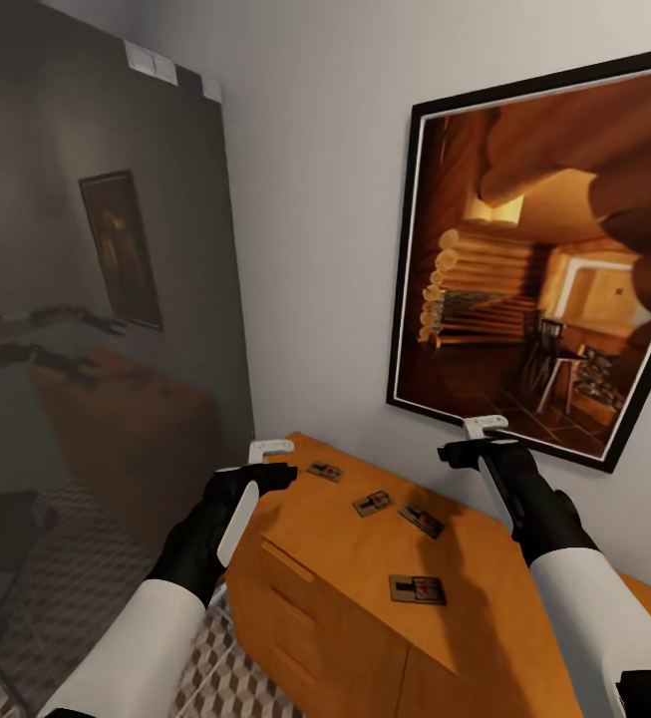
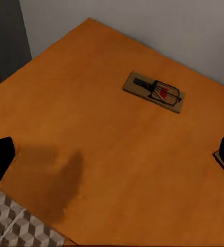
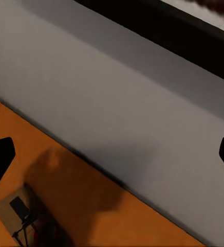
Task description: Take the four mousetraps from the cabinet in the bathroom and place them on the bathroom floor. Make sure all four end up on the same floor surface, and ensure that at least two of them are either under or directly next to the same bathroom sink.
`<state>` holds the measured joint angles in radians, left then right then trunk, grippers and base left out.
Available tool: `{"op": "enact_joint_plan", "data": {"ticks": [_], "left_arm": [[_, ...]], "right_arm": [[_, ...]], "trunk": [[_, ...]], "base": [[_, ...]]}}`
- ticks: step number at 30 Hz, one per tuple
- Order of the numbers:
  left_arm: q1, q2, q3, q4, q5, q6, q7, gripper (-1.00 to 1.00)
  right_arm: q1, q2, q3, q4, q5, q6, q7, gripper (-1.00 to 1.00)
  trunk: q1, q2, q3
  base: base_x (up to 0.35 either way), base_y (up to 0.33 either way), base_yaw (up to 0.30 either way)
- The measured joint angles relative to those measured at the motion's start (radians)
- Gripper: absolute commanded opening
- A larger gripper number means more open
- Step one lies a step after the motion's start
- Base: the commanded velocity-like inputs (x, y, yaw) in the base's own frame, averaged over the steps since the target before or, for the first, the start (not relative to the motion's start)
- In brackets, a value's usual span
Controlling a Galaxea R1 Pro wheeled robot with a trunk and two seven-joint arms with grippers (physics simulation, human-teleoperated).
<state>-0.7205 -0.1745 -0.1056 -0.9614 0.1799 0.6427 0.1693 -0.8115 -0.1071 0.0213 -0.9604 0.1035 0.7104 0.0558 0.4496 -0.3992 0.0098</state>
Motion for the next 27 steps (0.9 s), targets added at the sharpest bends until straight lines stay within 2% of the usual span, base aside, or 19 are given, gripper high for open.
{"op": "enact_joint_plan", "data": {"ticks": [4,6,10,14,16,17,21,22,25,26,27], "left_arm": [[0.000,0.000,0.000,0.000,0.000,0.000,0.001,1.00],[0.000,0.000,0.000,0.000,0.000,0.000,0.001,1.00],[0.000,0.000,0.000,0.000,0.001,-0.001,0.001,1.00],[0.000,0.000,-0.001,0.001,0.000,-0.001,0.000,1.00],[0.000,0.000,-0.001,0.001,0.000,-0.001,0.001,1.00],[0.000,0.000,0.000,0.000,0.000,-0.002,0.000,1.00],[0.000,0.000,-0.001,0.000,0.001,-0.001,0.000,1.00],[0.000,0.000,-0.001,0.000,0.001,-0.002,0.000,1.00],[0.000,0.000,-0.001,0.001,0.000,-0.002,0.000,1.00],[0.000,0.000,-0.001,0.001,0.000,-0.002,0.000,1.00],[0.000,0.000,-0.001,0.001,0.000,-0.002,0.000,1.00]], "right_arm": [[0.000,0.000,0.022,0.035,0.033,0.000,0.001,1.00],[0.000,-0.001,0.058,0.051,0.064,-0.001,0.002,1.00],[0.000,-0.001,0.094,0.069,0.085,-0.001,0.004,1.00],[0.000,-0.002,0.103,0.079,0.090,-0.002,0.014,1.00],[0.000,-0.011,0.107,0.086,0.093,-0.002,0.052,1.00],[0.000,-0.037,0.110,0.093,0.100,-0.001,0.151,1.00],[0.000,-0.083,0.112,0.096,0.126,-0.002,0.310,1.00],[0.000,-0.095,0.114,0.097,0.148,-0.010,0.359,1.00],[0.000,-0.106,0.116,0.100,0.195,-0.036,0.416,1.00],[0.000,-0.110,0.116,0.102,0.230,-0.057,0.441,1.00],[0.000,-0.111,0.116,0.105,0.248,-0.067,0.452,1.00]], "trunk": [[0.000,0.000,0.000],[0.000,0.000,0.000],[0.000,0.000,0.000],[0.000,0.000,0.000],[0.000,0.000,0.000],[0.000,0.000,0.000],[0.000,0.000,0.000],[0.000,0.000,0.000],[0.000,0.000,0.000],[0.000,0.000,0.000],[0.000,0.000,0.000]], "base": [[0.000,0.000,0.283],[0.000,0.000,0.226],[0.000,0.000,0.104],[0.000,0.000,0.033],[0.000,0.000,0.011],[0.000,0.000,0.005],[0.000,0.000,0.002],[0.000,0.000,0.001],[0.000,0.000,0.000],[0.000,0.000,0.000],[0.000,0.000,0.000]]}}
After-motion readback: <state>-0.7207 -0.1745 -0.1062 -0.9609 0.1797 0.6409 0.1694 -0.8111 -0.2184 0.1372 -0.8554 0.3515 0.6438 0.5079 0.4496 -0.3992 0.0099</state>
